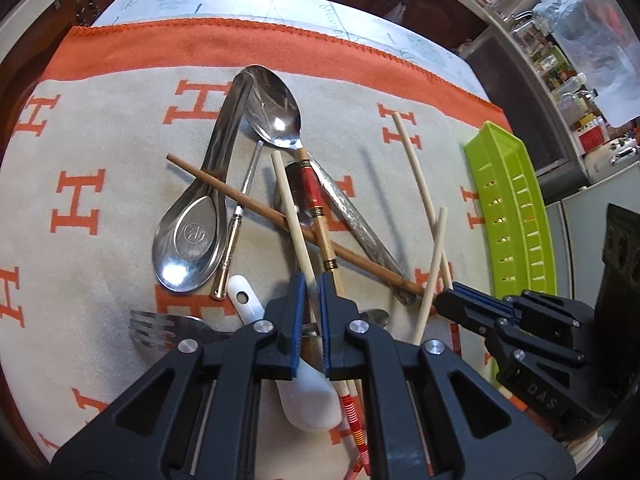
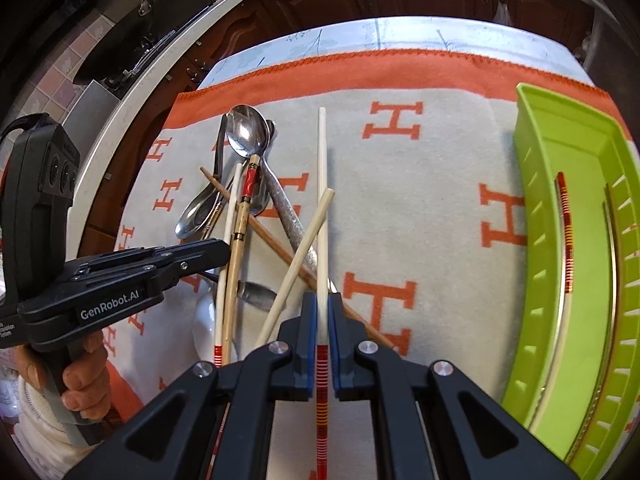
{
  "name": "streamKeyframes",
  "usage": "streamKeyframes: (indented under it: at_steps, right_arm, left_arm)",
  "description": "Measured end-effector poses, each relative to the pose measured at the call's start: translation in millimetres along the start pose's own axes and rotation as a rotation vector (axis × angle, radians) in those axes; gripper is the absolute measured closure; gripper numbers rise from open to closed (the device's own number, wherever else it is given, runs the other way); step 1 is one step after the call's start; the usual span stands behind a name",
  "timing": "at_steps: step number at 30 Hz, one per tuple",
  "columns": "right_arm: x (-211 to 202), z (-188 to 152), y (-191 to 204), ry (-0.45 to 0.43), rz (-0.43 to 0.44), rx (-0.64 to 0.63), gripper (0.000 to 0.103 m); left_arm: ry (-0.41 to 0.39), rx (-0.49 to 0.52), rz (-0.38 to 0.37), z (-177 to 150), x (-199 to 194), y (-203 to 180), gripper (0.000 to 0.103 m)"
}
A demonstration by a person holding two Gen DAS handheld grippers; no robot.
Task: Organize utensils
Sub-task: 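Grasp a plain wooden chopstick with the left tool while the right tool grasps a red-striped one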
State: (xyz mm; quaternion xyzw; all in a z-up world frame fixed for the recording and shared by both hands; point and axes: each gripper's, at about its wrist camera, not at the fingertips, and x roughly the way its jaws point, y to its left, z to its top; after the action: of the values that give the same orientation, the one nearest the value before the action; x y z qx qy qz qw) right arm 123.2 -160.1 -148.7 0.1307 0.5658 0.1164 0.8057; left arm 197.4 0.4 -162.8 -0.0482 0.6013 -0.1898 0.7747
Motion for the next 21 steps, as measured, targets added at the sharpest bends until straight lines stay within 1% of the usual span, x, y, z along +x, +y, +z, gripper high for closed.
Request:
streamKeyframes:
  at_steps: [4, 9, 15, 21]
  right_arm:
    - [0.3, -1.6, -0.3, -0.011, -0.005, -0.003, 0.098]
    - [0.8, -2.9, -3.3, -0.010, 0.004, 0.012, 0.098]
    - [-1.1, -3.7, -8.9, -0.011, 0.037, 0.038, 0.098]
    - [-6.7, -4.4, -13.8, -0.018, 0.086, 0.069, 0.098]
  left_arm:
    - [0.014, -0.010, 0.026, 2.4, 4.4, -0.4, 0.097]
    - [0.019, -0.021, 0.026, 3.8, 6.8, 1.1, 0.096]
    - [0.027, -0.107, -0.022, 3.6, 1.9, 12.6, 0.100]
    - [0.013, -0.137, -0.090, -4.9, -16.5, 5.8, 0.100]
